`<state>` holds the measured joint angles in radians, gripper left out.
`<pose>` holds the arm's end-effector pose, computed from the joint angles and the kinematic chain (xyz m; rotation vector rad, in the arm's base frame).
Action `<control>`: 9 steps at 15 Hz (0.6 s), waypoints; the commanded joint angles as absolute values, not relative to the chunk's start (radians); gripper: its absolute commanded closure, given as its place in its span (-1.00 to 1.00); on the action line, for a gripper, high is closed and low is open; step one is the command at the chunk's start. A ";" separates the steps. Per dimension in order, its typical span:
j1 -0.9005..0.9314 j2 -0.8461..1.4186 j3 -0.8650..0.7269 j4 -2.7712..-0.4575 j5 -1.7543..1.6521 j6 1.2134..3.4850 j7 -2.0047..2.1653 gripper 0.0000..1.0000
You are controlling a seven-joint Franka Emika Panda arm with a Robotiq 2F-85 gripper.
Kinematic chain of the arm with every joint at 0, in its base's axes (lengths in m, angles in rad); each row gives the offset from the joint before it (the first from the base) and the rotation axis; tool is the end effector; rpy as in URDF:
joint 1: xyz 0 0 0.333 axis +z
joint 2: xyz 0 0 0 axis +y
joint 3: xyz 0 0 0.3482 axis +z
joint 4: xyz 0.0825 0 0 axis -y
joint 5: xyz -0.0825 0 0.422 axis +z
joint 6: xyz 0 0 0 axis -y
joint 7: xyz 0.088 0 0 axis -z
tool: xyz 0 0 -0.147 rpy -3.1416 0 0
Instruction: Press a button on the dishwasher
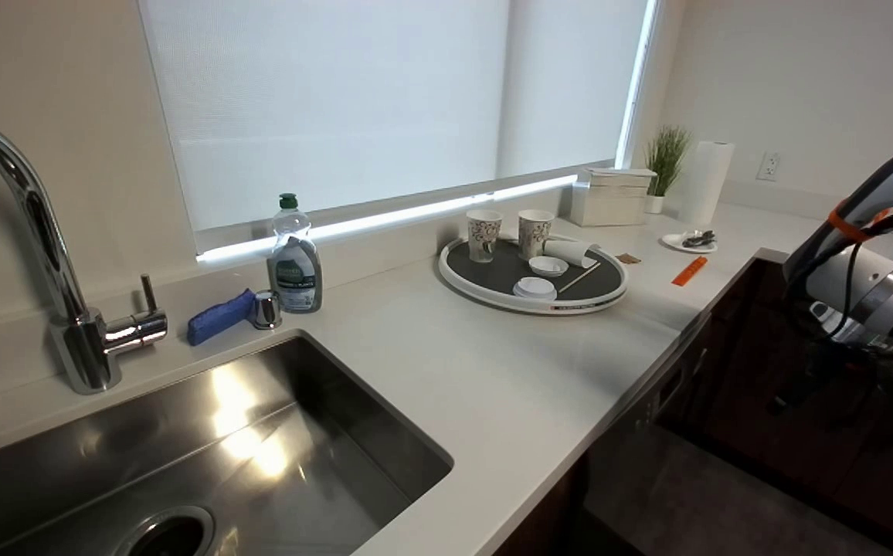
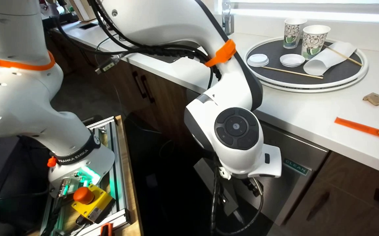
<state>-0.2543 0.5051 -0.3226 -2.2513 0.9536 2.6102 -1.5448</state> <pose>0.4493 -0.3131 0.0943 -2.9355 -0.2158 -0.3209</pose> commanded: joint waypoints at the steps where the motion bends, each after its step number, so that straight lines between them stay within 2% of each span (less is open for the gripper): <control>1: -0.337 0.553 -0.216 -2.220 1.076 2.728 -1.737 -1.00; 9: -0.490 0.641 -0.043 -2.094 1.409 2.712 -2.164 -1.00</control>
<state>-0.4366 0.5838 -0.0864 -2.1559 1.3109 2.7397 -2.0320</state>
